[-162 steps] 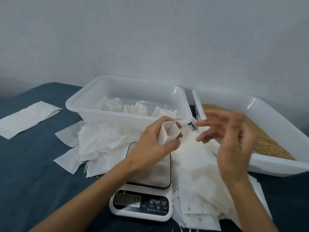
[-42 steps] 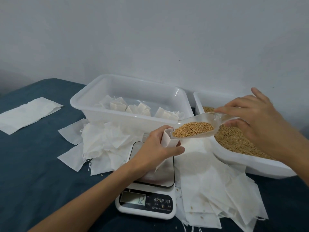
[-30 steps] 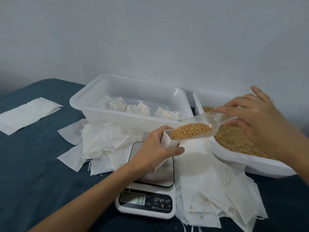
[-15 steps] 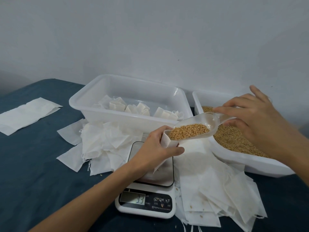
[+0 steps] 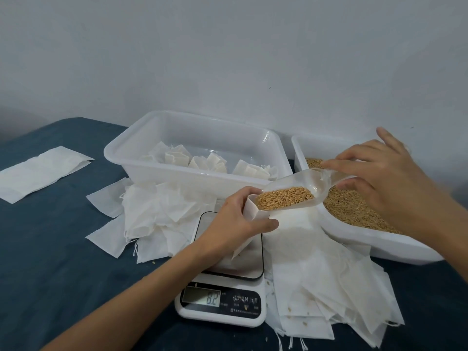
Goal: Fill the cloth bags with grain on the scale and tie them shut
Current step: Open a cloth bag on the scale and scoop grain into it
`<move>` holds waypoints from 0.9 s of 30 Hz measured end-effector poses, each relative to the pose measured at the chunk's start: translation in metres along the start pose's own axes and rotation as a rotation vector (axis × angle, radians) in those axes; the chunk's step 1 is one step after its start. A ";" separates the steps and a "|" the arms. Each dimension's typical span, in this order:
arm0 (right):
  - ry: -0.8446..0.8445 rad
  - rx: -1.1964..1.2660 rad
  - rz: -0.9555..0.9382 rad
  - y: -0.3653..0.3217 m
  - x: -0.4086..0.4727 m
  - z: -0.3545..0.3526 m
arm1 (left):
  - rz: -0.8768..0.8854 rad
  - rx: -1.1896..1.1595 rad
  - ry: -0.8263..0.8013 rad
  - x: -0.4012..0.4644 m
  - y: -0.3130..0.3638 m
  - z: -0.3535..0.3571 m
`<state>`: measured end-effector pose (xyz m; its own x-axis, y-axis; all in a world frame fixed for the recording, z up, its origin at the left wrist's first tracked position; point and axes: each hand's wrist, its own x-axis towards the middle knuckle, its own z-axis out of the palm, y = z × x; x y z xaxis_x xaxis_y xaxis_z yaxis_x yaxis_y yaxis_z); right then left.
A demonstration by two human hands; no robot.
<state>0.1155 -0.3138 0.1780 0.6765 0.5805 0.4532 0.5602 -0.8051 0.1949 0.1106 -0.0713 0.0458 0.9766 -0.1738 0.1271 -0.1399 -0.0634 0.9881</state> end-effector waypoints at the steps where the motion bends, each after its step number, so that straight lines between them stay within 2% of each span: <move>1: -0.005 0.004 0.004 0.000 0.000 0.000 | -0.001 0.000 -0.001 0.000 -0.001 -0.001; 9: -0.011 0.001 0.003 0.000 0.000 0.003 | -0.003 -0.041 -0.061 0.003 0.005 -0.010; 27: 0.028 -0.002 -0.032 0.001 0.000 0.008 | -0.044 -0.032 -0.063 0.002 0.005 -0.008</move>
<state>0.1200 -0.3139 0.1714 0.6444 0.6025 0.4709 0.5804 -0.7863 0.2118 0.1132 -0.0640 0.0521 0.9693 -0.2327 0.0792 -0.0911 -0.0405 0.9950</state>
